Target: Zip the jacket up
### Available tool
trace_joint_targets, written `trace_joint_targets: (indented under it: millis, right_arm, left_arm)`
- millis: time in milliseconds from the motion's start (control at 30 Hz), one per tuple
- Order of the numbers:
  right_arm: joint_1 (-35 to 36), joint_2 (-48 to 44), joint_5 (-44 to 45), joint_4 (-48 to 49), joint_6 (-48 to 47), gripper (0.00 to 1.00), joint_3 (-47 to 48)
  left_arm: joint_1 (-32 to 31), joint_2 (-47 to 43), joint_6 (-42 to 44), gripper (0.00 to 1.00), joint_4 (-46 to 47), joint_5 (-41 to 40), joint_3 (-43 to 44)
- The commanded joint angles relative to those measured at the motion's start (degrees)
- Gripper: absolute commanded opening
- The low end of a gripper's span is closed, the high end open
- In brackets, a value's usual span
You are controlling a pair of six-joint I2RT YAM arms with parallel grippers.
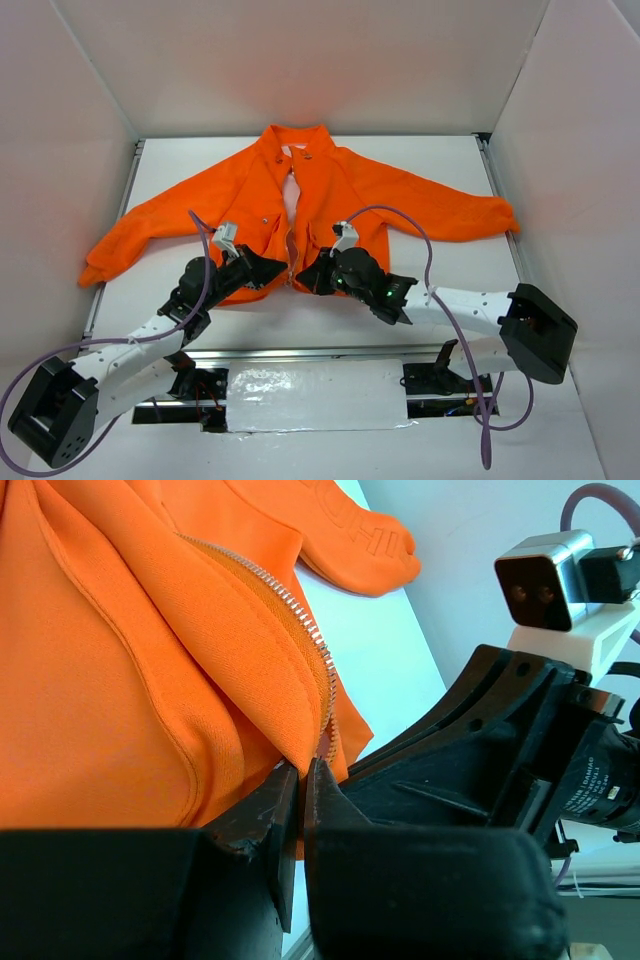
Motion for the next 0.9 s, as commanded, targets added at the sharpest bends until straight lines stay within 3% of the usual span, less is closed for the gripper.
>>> trace_joint_targets:
  millis: [0,867]
  right_arm:
    - [0.3,-2.4,-0.7,5.2,-0.6,0.0,0.0]
    - [-0.2,-3.6,2.0,4.9,0.1,0.0,-0.5]
  left_arm:
    - [-0.4,0.0,-0.7,0.0,6.2,1.7,0.2]
    - [-0.4,-1.2,-0.6,0.0,4.8,2.1,0.4]
